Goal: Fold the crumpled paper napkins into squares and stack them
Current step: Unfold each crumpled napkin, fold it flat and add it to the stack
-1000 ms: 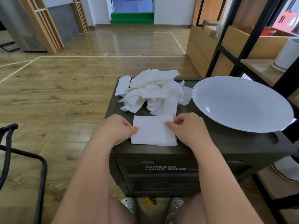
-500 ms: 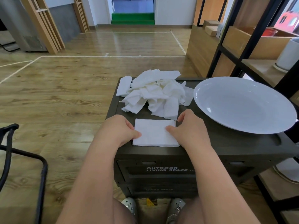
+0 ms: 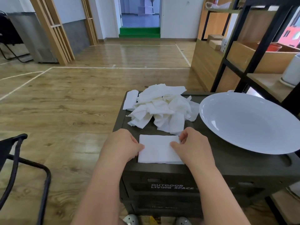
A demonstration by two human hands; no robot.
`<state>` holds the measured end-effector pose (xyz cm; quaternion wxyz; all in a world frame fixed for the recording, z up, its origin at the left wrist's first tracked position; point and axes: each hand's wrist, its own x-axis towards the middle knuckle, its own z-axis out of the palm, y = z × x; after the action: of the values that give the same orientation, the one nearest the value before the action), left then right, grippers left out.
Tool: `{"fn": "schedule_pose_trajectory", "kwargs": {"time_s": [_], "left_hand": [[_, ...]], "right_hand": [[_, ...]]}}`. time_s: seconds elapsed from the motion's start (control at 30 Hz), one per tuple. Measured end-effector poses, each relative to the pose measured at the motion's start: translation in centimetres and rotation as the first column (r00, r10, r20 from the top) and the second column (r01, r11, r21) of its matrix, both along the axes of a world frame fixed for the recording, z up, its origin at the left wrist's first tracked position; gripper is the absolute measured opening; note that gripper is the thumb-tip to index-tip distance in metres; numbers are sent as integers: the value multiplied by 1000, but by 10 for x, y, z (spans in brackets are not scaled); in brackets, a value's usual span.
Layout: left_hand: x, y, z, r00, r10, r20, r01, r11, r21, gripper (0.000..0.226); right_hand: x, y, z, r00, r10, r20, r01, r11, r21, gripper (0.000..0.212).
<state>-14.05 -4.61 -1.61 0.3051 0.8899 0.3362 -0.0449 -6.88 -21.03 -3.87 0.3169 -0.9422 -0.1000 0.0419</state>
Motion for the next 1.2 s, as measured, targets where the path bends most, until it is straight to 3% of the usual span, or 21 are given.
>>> {"fn": "schedule_pose_trajectory", "kwargs": {"time_s": [0.1,0.3,0.4,0.57,0.8,0.9,1.07,1.13,1.2], "left_hand": [[2,9,1,995,65,69,-69,996,54,24],[42,59,11,883,223,412,-315,933,172,7],[78,78,2,911,194,363,-263,952,153,10],[115,90,-14,958,192,211,-225,964,142,46],[123,83,-8,940,195,281,-239,962,130,25],[113,80,2,881,179,438,-244,965,97,8],[77,57,29,709,90,700,-255,957,135,18],[57,42,40,648,66,759,-215,971,100,14],[34,25,50,659,-7,752,-97,991,95,7]], "right_hand": [[1,-2,3,1000,-3,-7,3,1000,5,17],[5,-1,9,1000,-2,-10,3,996,90,20],[8,2,11,1000,4,-20,-1,990,144,21],[15,8,9,999,2,-47,6,984,181,22],[18,10,8,999,5,-47,5,974,225,23],[17,10,11,1000,3,-25,3,969,247,23],[6,12,17,998,40,54,-57,927,372,20],[0,14,19,993,61,98,-97,897,432,16],[-3,15,23,988,106,108,-147,849,508,18]]}}
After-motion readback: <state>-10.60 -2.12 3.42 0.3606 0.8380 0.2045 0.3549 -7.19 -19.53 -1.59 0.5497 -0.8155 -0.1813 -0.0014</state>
